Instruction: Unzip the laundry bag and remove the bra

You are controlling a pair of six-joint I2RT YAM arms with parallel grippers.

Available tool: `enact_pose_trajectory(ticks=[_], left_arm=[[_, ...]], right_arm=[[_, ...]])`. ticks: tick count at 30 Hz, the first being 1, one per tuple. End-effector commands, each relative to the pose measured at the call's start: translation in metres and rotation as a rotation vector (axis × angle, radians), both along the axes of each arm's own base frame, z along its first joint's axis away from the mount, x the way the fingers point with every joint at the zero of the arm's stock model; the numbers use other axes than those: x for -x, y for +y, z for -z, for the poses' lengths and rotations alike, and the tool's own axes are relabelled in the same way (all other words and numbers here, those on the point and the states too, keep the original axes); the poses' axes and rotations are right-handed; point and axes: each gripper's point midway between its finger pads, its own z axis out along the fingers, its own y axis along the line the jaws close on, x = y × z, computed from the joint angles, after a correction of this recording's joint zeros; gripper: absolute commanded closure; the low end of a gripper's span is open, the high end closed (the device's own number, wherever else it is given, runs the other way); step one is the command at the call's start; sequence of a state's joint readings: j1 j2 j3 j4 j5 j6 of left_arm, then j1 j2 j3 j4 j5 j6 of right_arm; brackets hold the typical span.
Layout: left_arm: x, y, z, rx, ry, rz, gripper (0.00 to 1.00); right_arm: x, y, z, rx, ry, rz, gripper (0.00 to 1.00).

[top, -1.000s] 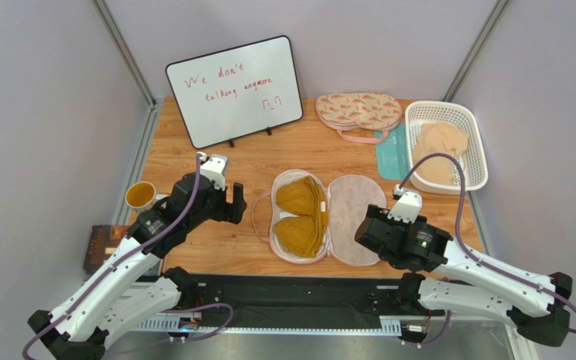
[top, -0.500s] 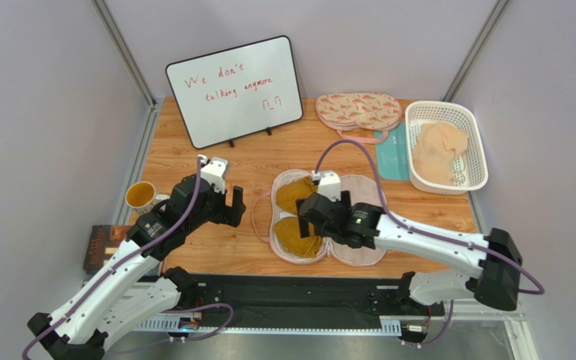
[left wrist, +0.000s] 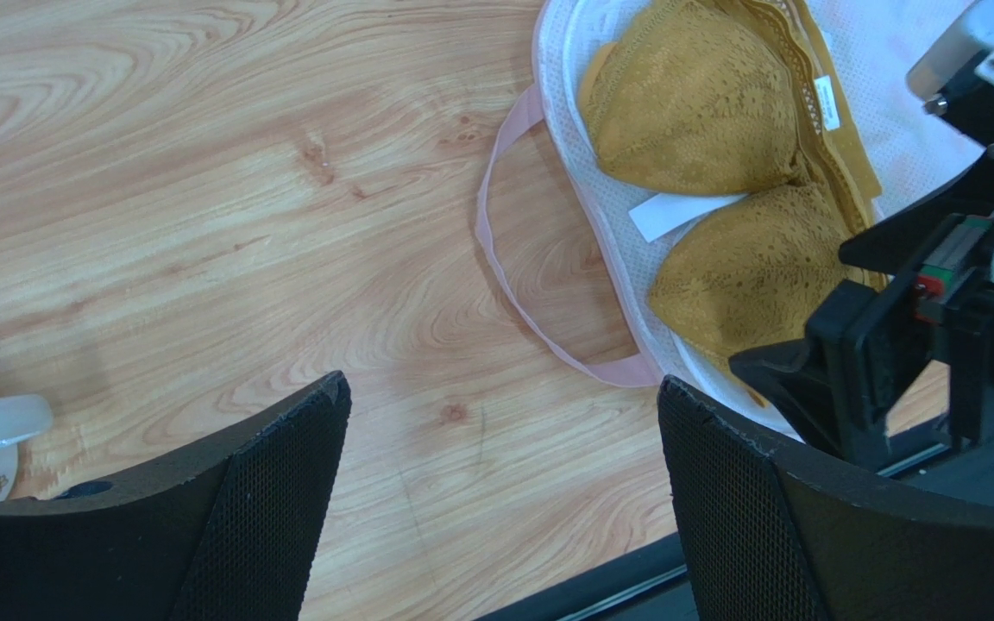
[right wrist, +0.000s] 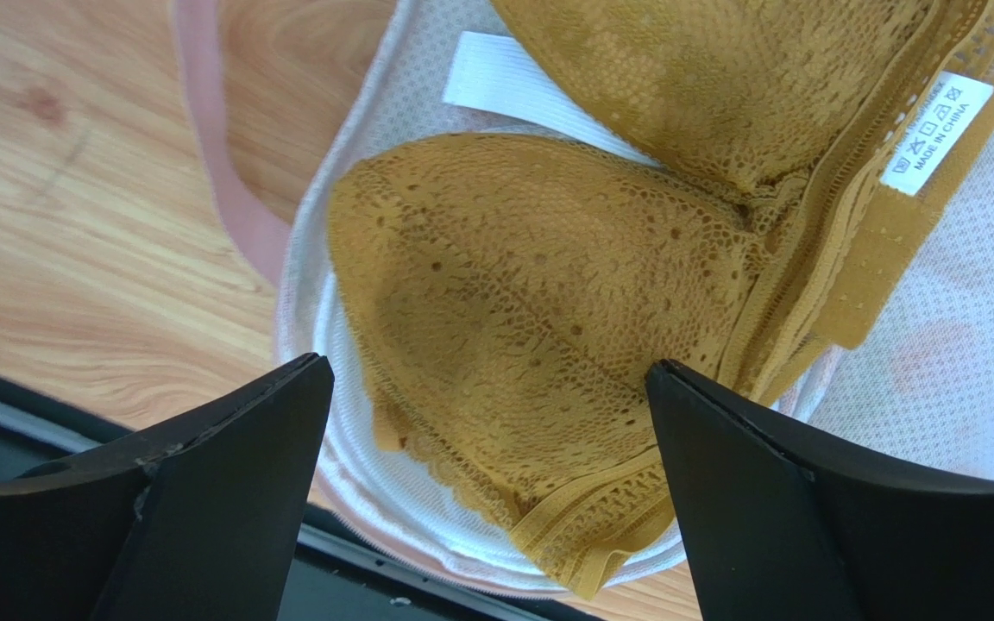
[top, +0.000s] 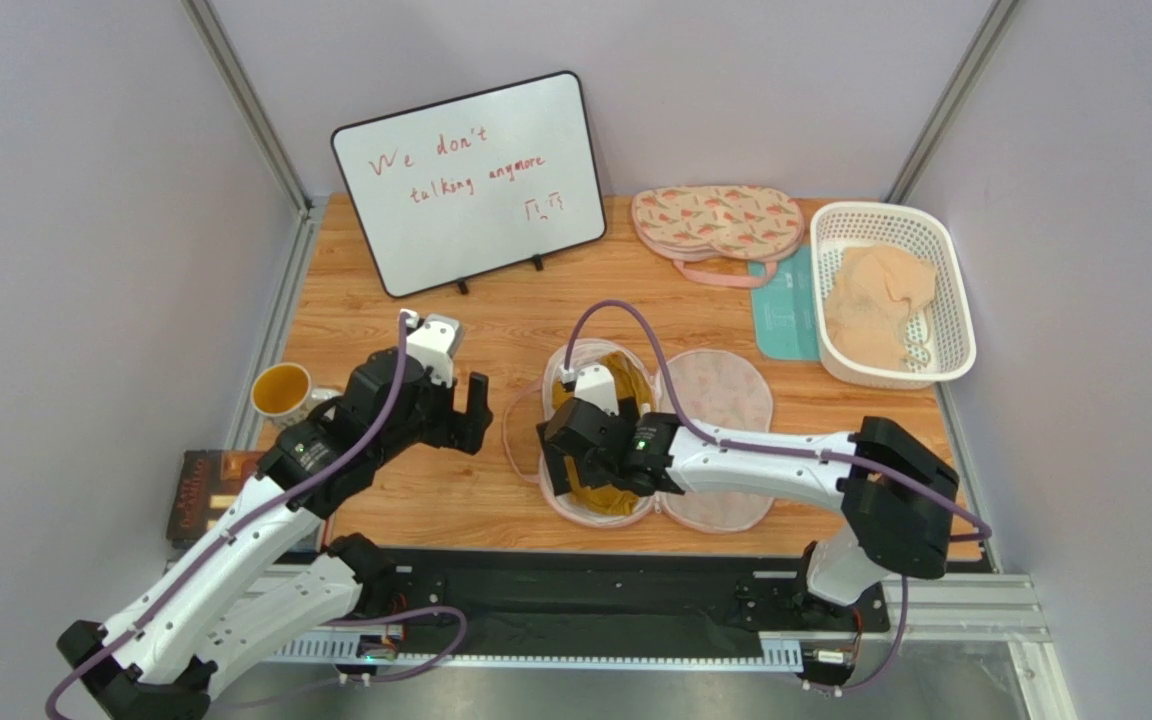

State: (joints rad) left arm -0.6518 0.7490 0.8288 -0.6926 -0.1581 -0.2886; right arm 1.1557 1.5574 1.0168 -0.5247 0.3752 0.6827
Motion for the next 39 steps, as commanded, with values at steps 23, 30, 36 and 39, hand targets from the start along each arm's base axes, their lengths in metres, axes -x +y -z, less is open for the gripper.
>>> enact_pose_trajectory(ticks=[23,30,36,39], left_arm=[[-0.001,0.002,-0.001,-0.010,-0.010,0.000,0.06],[-0.002,0.004,0.001,-0.025,-0.005,-0.007,0.06],[-0.001,0.004,-0.002,-0.016,-0.012,-0.003,0.06],[-0.001,0.003,-0.003,-0.011,-0.017,-0.002,0.06]], right_arm=[[-0.021,-0.009,0.006,0.111,-0.062,0.063,0.61],[-0.024,-0.021,-0.039,0.087,-0.137,0.038,0.88],[-0.034,-0.027,-0.081,0.085,-0.216,0.030,1.00],[-0.042,-0.035,-0.111,0.088,-0.271,0.042,1.00]])
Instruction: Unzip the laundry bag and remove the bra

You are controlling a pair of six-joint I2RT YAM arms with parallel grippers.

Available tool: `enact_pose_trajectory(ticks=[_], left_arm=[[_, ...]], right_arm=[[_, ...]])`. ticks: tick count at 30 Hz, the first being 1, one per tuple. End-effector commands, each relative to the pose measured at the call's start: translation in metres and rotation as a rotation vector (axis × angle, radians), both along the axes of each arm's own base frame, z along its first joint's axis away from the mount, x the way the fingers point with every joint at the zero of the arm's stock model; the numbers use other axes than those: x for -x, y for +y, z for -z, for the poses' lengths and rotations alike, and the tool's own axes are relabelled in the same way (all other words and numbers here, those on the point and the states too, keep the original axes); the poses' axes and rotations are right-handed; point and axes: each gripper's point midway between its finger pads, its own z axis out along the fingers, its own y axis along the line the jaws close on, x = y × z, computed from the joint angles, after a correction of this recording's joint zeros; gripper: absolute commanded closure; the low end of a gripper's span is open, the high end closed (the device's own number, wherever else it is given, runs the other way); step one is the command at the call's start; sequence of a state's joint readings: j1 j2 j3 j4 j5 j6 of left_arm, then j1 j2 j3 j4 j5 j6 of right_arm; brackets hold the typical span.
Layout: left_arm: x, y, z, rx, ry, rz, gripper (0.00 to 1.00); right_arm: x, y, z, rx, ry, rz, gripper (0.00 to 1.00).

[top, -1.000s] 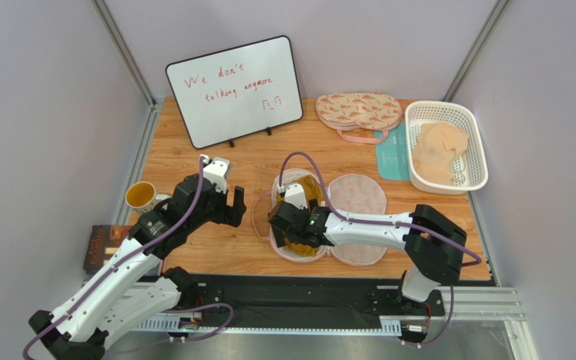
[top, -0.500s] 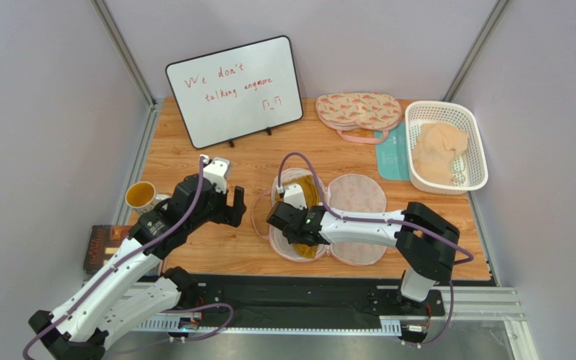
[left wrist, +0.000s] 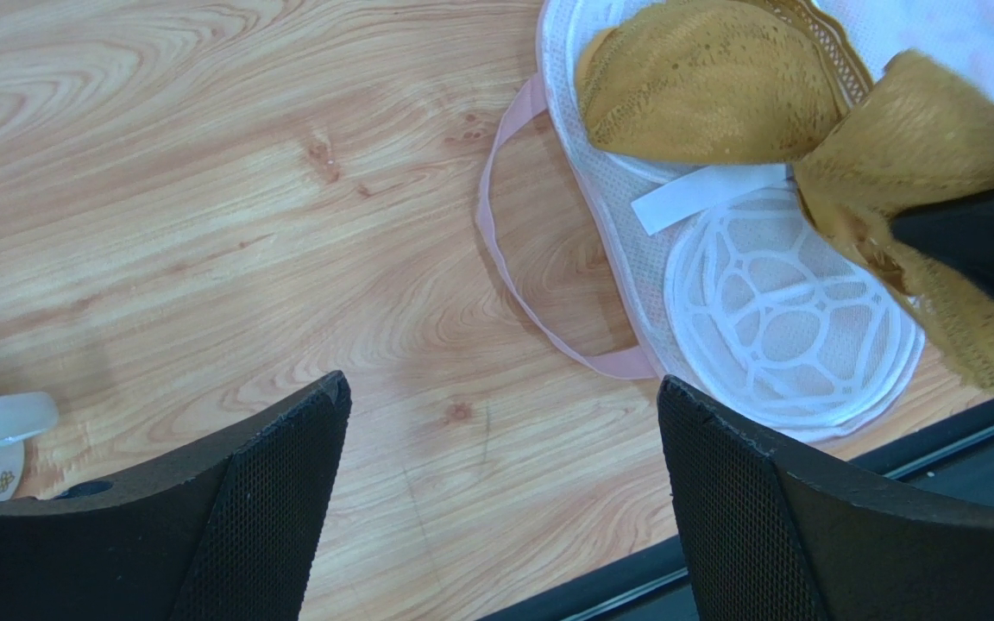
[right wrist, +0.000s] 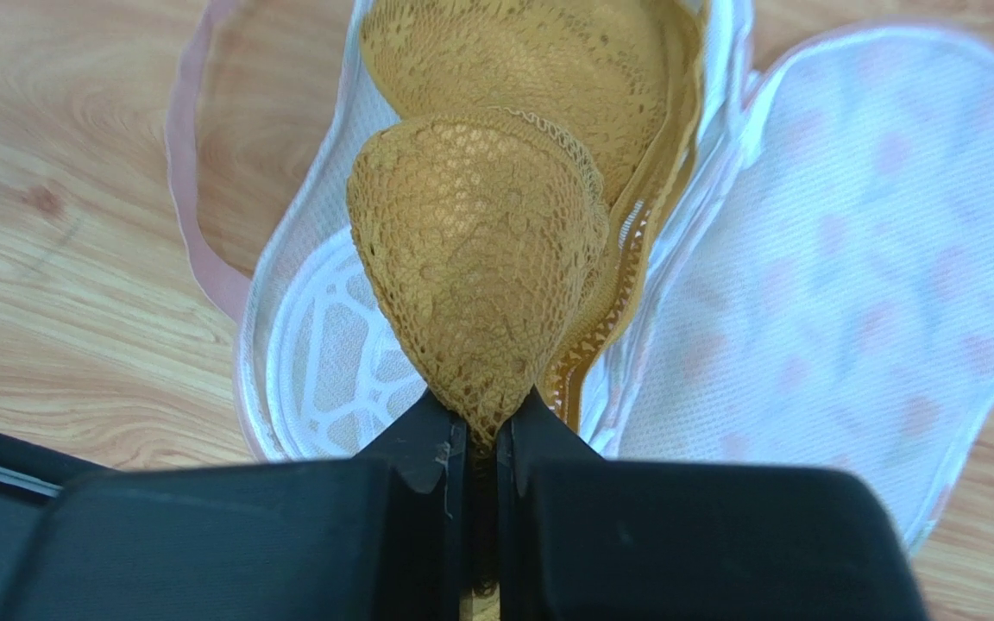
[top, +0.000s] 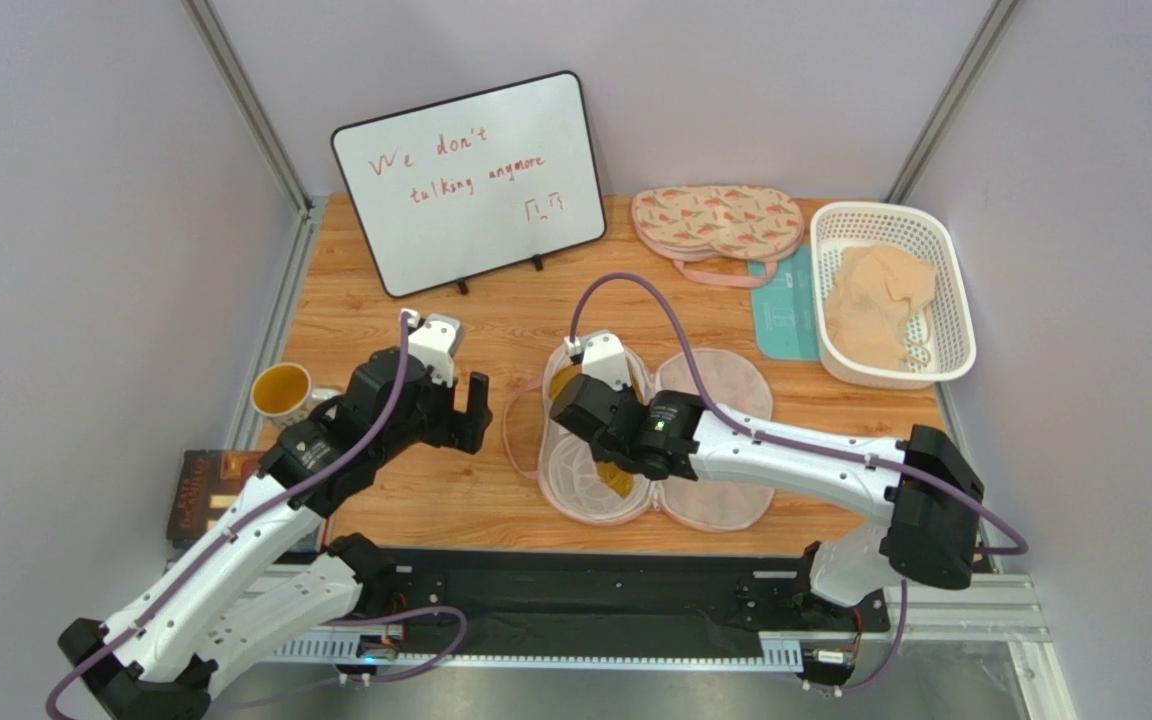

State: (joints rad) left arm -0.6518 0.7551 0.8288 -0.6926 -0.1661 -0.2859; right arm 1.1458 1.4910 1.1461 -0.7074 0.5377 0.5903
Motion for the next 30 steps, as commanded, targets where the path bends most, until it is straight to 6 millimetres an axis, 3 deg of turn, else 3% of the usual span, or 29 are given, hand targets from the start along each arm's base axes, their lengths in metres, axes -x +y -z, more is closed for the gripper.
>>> enact_pose_trajectory(ticks=[1,6,16,26,29,30], left_arm=[[0.001,0.002,-0.005,0.000,-0.019,0.004,0.06],[0.002,0.003,-0.007,0.009,-0.026,0.002,0.06],[0.000,0.007,-0.006,-0.005,-0.031,-0.018,0.06],[0.001,0.004,-0.006,0.002,-0.027,-0.003,0.06],[0.001,0.004,-0.007,0.003,-0.030,-0.002,0.06],[0.001,0.004,-0.007,0.003,-0.032,-0.001,0.06]], right_arm=[[-0.021,-0.015,-0.063,-0.007,-0.138,0.022,1.00],[-0.039,-0.038,-0.123,-0.060,-0.235,0.058,1.00],[-0.079,-0.130,-0.235,-0.155,-0.425,0.202,1.00],[-0.118,-0.220,-0.302,-0.166,-0.530,0.395,1.00],[-0.132,-0.247,-0.313,-0.186,-0.529,0.445,1.00],[-0.144,-0.261,-0.306,-0.176,-0.506,0.478,1.00]])
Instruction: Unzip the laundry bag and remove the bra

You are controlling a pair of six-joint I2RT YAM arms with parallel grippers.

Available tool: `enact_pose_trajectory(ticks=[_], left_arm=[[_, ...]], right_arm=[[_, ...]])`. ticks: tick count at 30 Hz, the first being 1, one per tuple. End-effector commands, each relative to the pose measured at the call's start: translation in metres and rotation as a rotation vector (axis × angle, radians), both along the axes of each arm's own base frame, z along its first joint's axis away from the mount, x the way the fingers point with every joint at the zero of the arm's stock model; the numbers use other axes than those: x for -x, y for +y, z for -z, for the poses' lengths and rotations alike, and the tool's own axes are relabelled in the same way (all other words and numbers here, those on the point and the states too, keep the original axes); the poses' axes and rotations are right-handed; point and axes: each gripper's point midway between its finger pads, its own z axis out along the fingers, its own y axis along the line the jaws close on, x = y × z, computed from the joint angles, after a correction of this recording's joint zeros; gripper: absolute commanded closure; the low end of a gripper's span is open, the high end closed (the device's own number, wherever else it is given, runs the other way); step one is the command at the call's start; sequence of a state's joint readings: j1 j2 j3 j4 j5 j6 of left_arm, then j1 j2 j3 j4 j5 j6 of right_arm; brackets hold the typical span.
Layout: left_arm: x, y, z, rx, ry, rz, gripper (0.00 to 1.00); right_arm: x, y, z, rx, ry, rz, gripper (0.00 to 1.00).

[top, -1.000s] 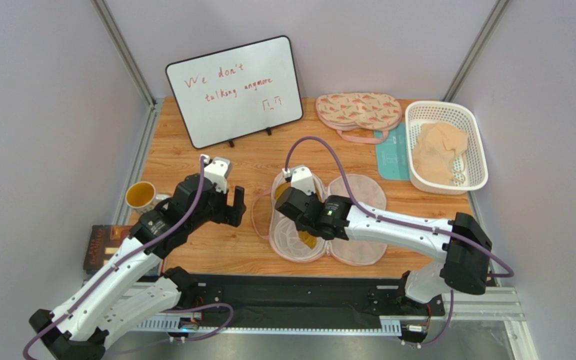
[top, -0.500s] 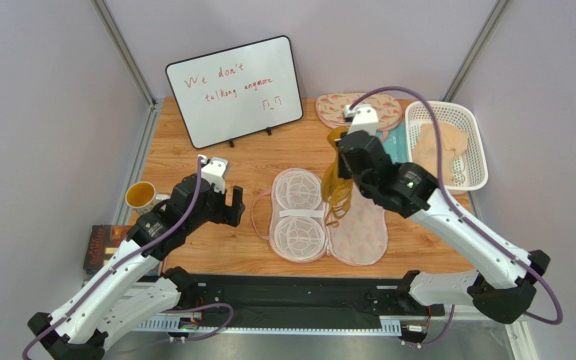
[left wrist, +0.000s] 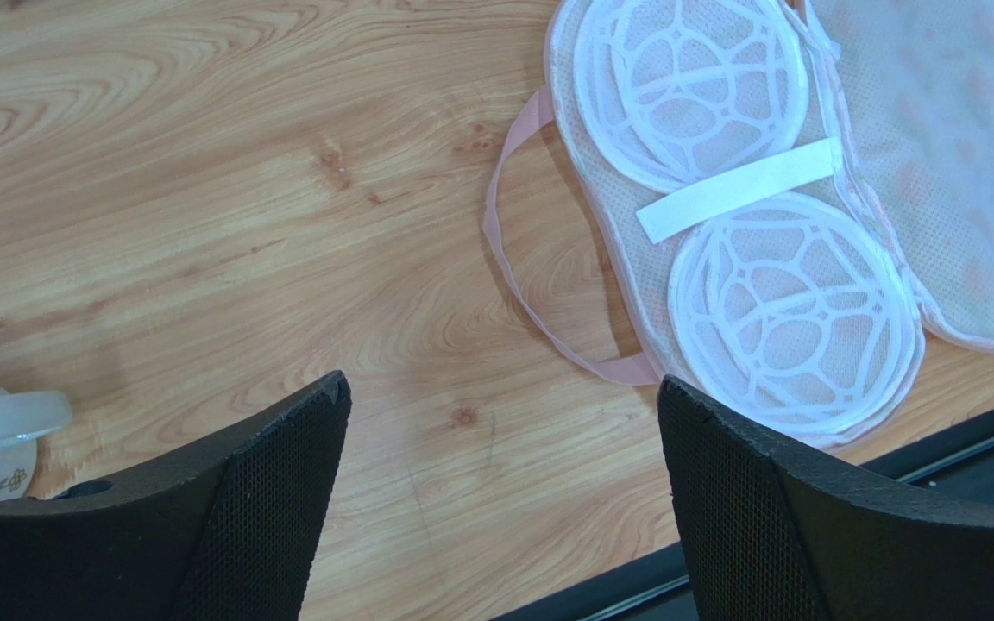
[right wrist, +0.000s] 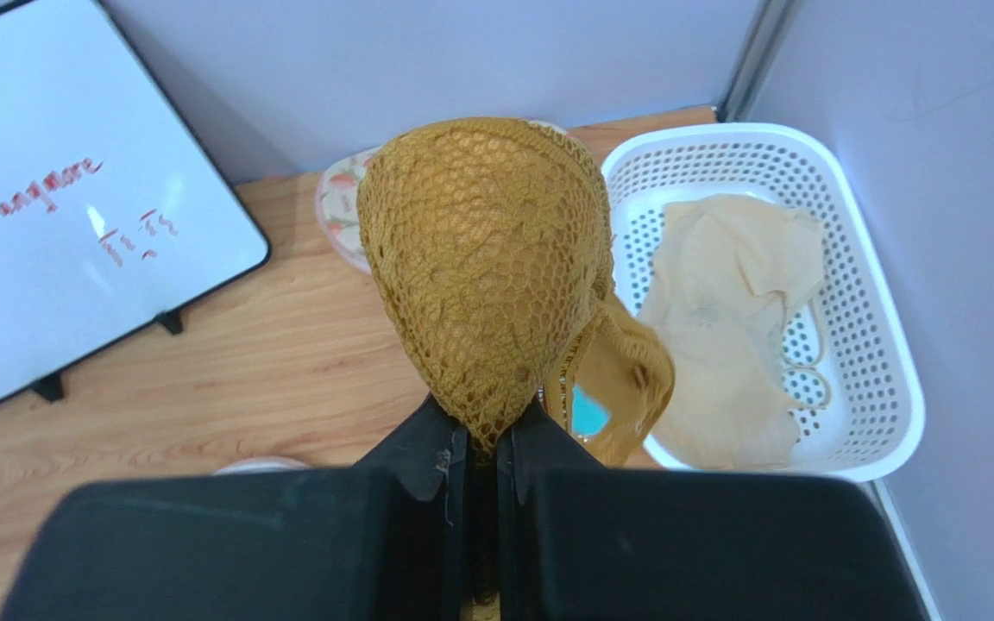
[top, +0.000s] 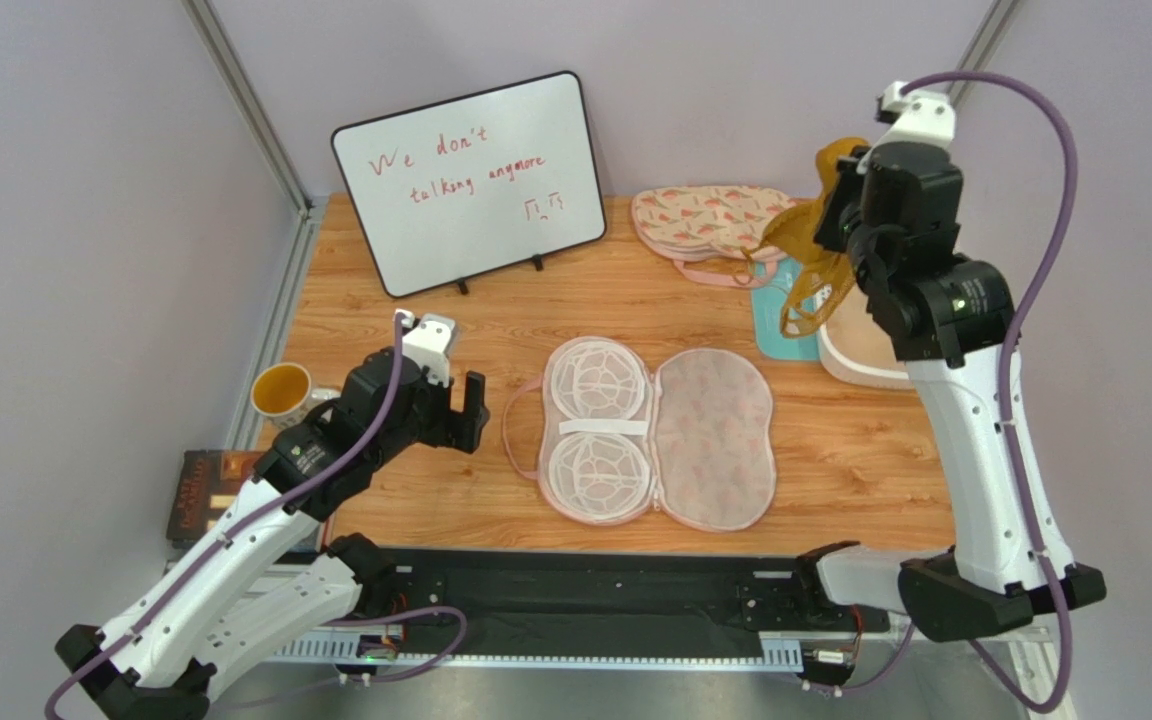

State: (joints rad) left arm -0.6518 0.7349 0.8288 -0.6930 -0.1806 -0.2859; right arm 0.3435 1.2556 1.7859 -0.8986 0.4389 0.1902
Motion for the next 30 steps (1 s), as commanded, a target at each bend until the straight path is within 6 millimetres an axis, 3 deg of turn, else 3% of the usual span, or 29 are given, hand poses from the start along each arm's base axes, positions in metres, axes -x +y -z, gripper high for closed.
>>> enact_pose_trajectory(ticks=[1,5,6,16,17,19,21,25,28,30], left_arm=[[0.001,0.001,-0.003,-0.002,-0.014,0.009,0.06],[0.001,0.003,-0.005,0.001,-0.021,0.003,0.06],[0.001,0.003,-0.004,-0.001,-0.020,0.002,0.06],[0.000,0.000,-0.002,-0.002,-0.008,0.014,0.06],[0.000,0.001,-0.003,0.000,-0.011,0.011,0.06],[0.000,0.001,-0.003,-0.003,-0.013,0.008,0.06],[0.000,0.002,-0.003,-0.004,-0.016,0.005,0.06],[0.000,0.001,-0.001,-0.008,-0.009,0.007,0.06],[0.000,0.000,0.001,-0.011,0.000,0.010,0.06],[0.000,0.000,0.001,-0.010,0.000,0.012,0.06]], right_arm=[[-0.021,-0.030,-0.008,-0.005,0.020,0.010,1.00],[-0.044,-0.070,0.005,-0.052,0.067,0.096,1.00],[-0.047,-0.088,0.006,-0.074,0.069,0.126,1.00],[-0.097,-0.137,0.037,-0.156,0.135,0.172,1.00],[-0.107,-0.141,0.051,-0.165,0.167,0.179,1.00],[-0.115,-0.148,0.057,-0.167,0.180,0.190,1.00],[-0.124,-0.158,0.075,-0.182,0.224,0.230,1.00],[-0.129,-0.173,0.092,-0.184,0.279,0.299,0.43],[-0.125,-0.187,0.098,-0.185,0.290,0.369,0.24],[-0.122,-0.197,0.097,-0.218,0.282,0.378,0.23]])
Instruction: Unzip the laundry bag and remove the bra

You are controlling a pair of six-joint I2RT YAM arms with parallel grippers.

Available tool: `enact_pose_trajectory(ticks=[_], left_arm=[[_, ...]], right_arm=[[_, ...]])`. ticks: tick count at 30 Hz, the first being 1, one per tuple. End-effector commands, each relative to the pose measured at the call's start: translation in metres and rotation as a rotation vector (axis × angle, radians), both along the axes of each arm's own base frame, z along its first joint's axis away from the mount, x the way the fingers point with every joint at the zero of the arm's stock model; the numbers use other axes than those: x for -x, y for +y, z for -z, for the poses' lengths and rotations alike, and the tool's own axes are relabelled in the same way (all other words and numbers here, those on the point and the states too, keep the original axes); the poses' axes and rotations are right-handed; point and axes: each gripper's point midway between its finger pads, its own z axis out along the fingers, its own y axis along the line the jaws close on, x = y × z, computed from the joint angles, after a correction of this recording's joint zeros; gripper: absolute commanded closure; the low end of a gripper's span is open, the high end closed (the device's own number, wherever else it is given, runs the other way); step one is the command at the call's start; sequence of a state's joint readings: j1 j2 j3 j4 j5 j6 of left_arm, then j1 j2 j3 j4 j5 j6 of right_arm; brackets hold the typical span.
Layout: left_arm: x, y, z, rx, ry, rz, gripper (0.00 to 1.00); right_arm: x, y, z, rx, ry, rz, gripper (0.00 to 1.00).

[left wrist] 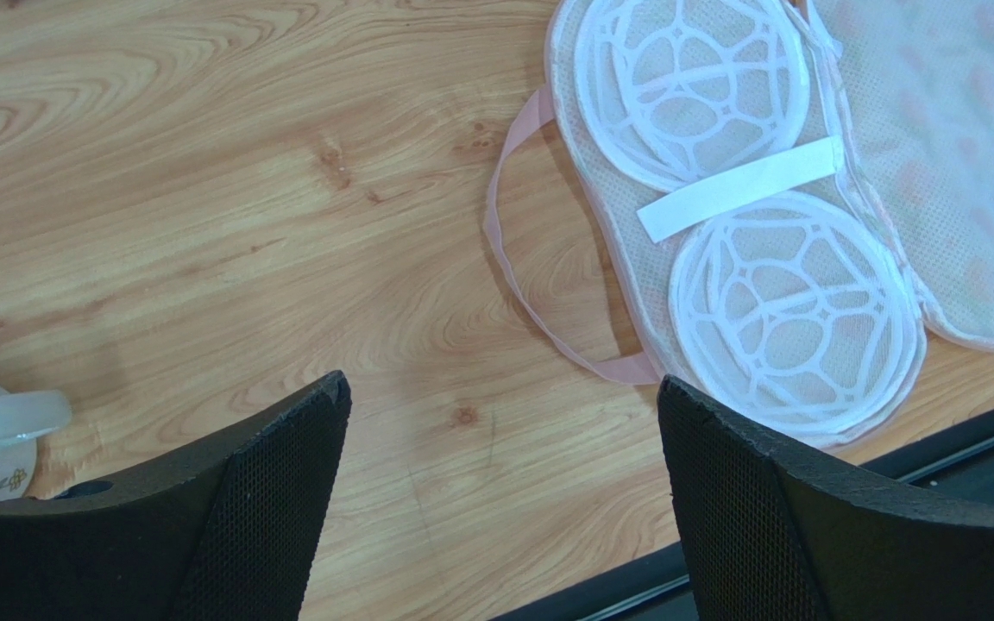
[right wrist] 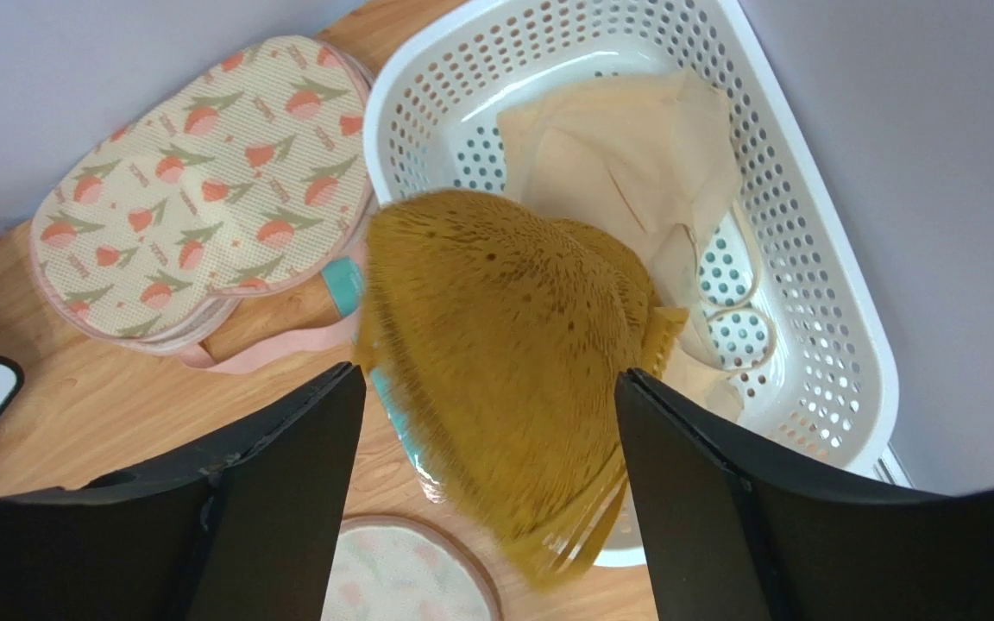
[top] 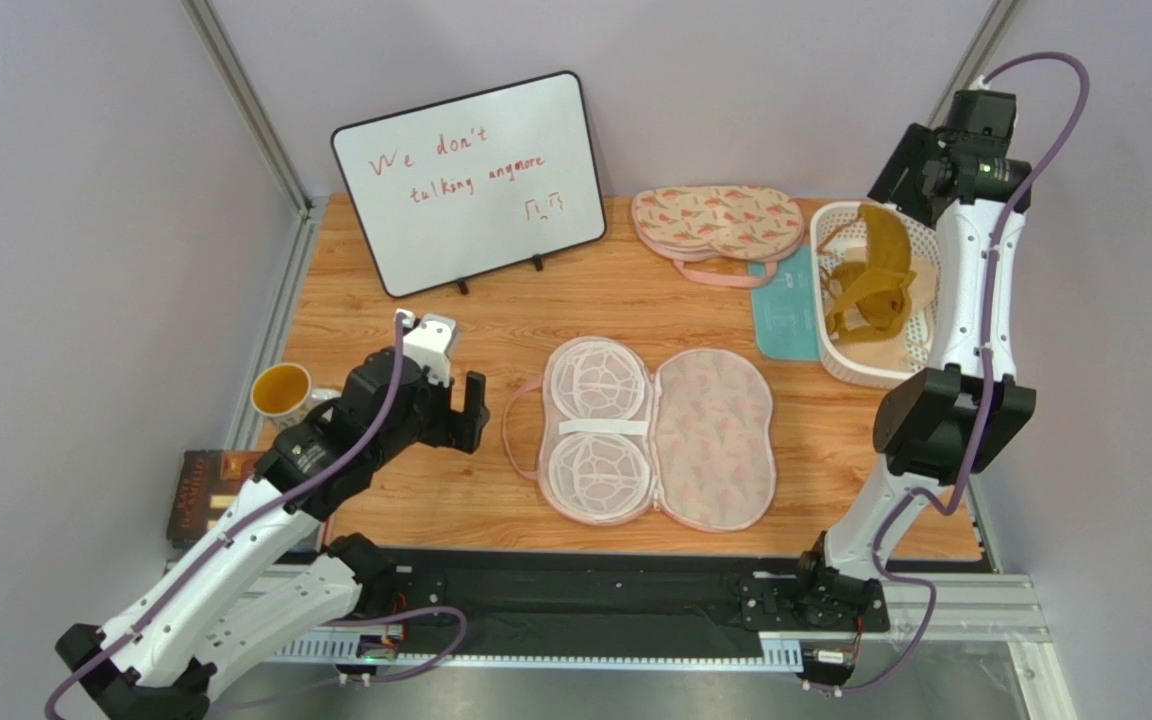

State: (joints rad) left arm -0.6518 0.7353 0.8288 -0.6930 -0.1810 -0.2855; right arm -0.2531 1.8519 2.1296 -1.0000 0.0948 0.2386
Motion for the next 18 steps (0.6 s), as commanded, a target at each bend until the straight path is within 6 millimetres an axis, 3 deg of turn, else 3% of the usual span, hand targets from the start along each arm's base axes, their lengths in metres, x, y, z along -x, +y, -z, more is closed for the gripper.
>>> enact_pose_trajectory(ticks=[1,4,6,8,9,12,13,14,15,16,17,18], left_arm=[[0.000,0.000,0.000,-0.008,-0.002,0.012,0.06],[0.000,0.000,-0.001,-0.004,-0.005,0.014,0.06],[0.000,0.000,-0.001,-0.004,-0.005,0.014,0.06],[0.001,0.000,-0.001,-0.004,-0.003,0.016,0.06],[0.001,0.000,-0.001,-0.003,-0.004,0.016,0.06],[0.001,-0.001,-0.001,-0.002,-0.002,0.018,0.06],[0.001,0.000,-0.002,0.000,-0.007,0.017,0.06],[0.001,0.000,-0.003,0.001,-0.009,0.017,0.06],[0.001,0.000,-0.004,0.005,-0.012,0.016,0.06],[0.002,0.000,-0.003,0.005,-0.012,0.016,0.06],[0.002,0.000,-0.004,0.005,-0.012,0.015,0.06],[0.001,0.000,-0.004,0.006,-0.013,0.016,0.06]], right_arm=[[0.011,-0.026,-0.026,-0.021,-0.065,0.093,0.19],[0.019,-0.028,-0.035,-0.038,-0.086,0.086,0.05],[0.023,-0.023,-0.039,-0.042,-0.100,0.071,0.03],[0.031,-0.017,-0.054,-0.054,-0.145,0.061,0.01],[0.032,-0.015,-0.052,-0.060,-0.145,0.060,0.00],[0.043,0.016,-0.066,-0.128,-0.202,-0.045,0.00],[0.048,0.025,-0.049,-0.160,-0.167,-0.067,0.01],[0.055,0.047,-0.063,-0.169,-0.212,-0.132,0.02],[0.060,0.057,-0.060,-0.173,-0.211,-0.157,0.02],[0.066,0.068,-0.035,-0.193,-0.159,-0.172,0.02],[0.076,0.087,-0.046,-0.172,-0.197,-0.209,0.02],[0.082,0.097,-0.037,-0.180,-0.184,-0.219,0.03]])
